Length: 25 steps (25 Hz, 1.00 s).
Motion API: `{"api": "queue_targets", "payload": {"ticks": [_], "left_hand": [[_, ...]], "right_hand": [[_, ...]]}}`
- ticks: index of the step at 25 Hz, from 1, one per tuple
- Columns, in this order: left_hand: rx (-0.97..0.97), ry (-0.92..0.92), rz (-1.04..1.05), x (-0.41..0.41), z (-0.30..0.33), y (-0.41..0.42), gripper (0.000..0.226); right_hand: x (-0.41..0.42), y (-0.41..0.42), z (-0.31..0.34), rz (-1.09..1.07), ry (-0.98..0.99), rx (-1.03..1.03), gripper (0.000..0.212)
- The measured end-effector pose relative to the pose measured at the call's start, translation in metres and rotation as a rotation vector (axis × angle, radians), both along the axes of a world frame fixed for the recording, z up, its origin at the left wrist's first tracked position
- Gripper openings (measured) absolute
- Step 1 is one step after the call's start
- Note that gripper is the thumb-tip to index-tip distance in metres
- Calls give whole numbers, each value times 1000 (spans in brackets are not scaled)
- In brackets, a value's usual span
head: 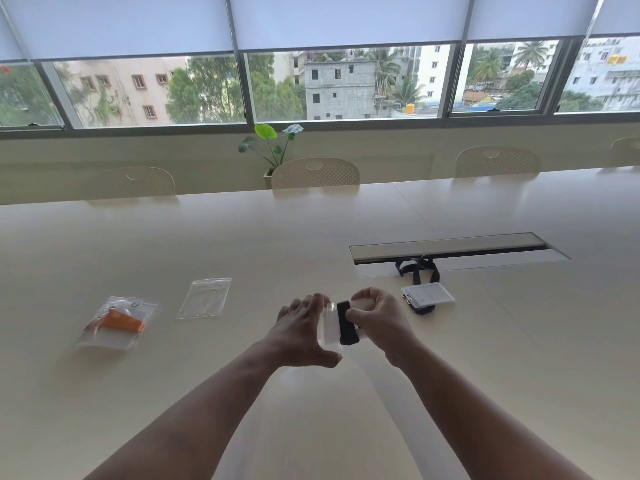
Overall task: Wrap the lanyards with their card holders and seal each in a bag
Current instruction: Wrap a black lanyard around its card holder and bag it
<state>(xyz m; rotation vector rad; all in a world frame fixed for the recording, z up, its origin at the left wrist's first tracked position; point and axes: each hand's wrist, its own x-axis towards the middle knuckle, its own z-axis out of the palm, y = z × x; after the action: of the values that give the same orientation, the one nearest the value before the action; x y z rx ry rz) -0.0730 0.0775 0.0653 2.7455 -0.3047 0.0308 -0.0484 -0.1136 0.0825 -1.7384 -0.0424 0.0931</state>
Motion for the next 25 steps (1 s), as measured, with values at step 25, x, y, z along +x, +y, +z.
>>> {"api": "queue_targets", "payload": {"ticks": [25], "left_hand": [[81,21,-12,-6,-13,-7,88]], "right_hand": [[-8,12,-16,212,279,-19,16]]}}
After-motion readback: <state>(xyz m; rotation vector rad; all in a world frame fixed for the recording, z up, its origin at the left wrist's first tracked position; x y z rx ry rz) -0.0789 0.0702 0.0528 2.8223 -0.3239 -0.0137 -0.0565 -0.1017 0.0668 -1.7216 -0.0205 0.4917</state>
